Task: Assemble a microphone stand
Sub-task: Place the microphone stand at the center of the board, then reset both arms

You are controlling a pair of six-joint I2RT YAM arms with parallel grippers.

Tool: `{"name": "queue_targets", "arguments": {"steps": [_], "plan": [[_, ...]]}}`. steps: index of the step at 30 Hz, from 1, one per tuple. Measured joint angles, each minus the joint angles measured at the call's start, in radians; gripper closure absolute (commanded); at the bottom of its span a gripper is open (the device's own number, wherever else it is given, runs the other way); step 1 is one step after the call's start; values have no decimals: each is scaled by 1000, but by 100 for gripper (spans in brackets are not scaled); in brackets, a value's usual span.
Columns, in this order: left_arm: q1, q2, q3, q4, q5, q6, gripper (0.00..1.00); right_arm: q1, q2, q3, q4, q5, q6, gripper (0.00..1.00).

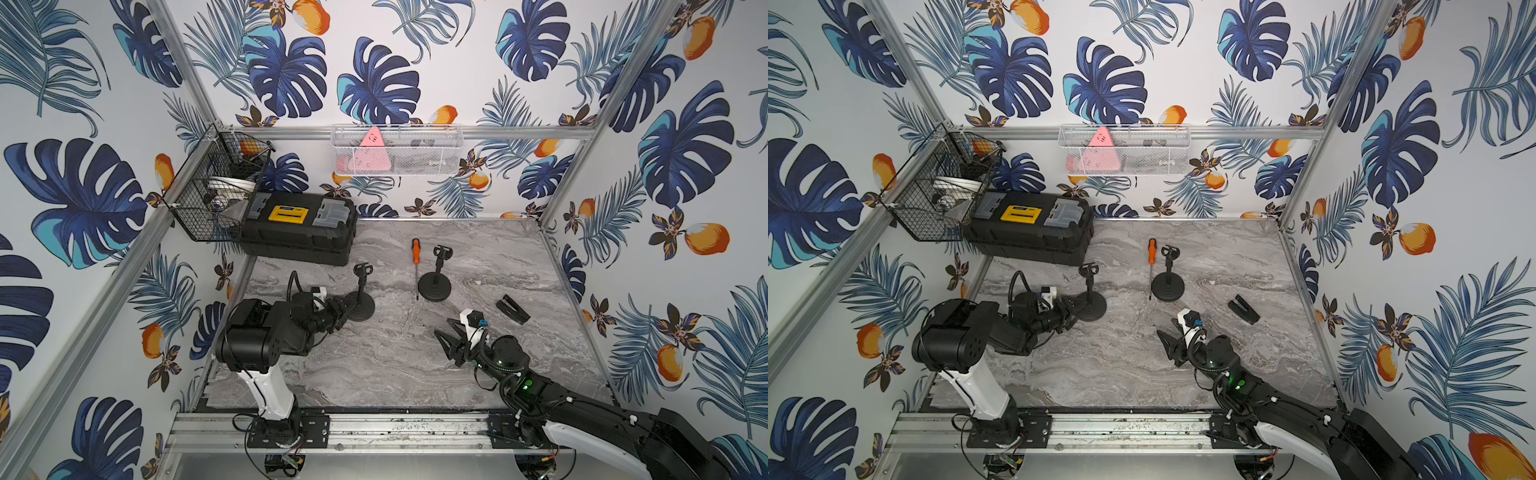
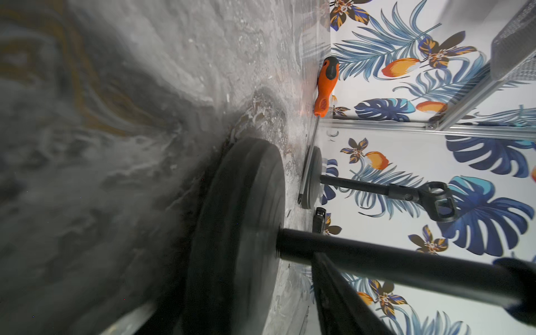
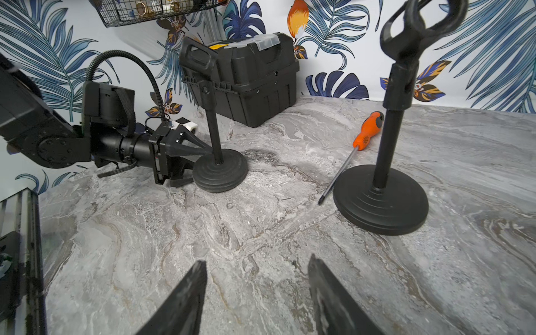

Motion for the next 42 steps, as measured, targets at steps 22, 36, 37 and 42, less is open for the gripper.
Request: {"name": "queue_targets", "arguments": {"steps": [22,36,37,42], "plan": [[60,-547,85,-927,-409,323,1,-11,-104,27,-91,201,-32,25],[49,-679,52,-837,-803,664,6,-546,-14,182,-193,93,-12,24],[46,-669,35,-806,-811,694,5,-601,11,189,-193,58,-1,24],[-16,-606,-68,-552,-858,876,2,-844,182,197,-157,-121,48,24]]}}
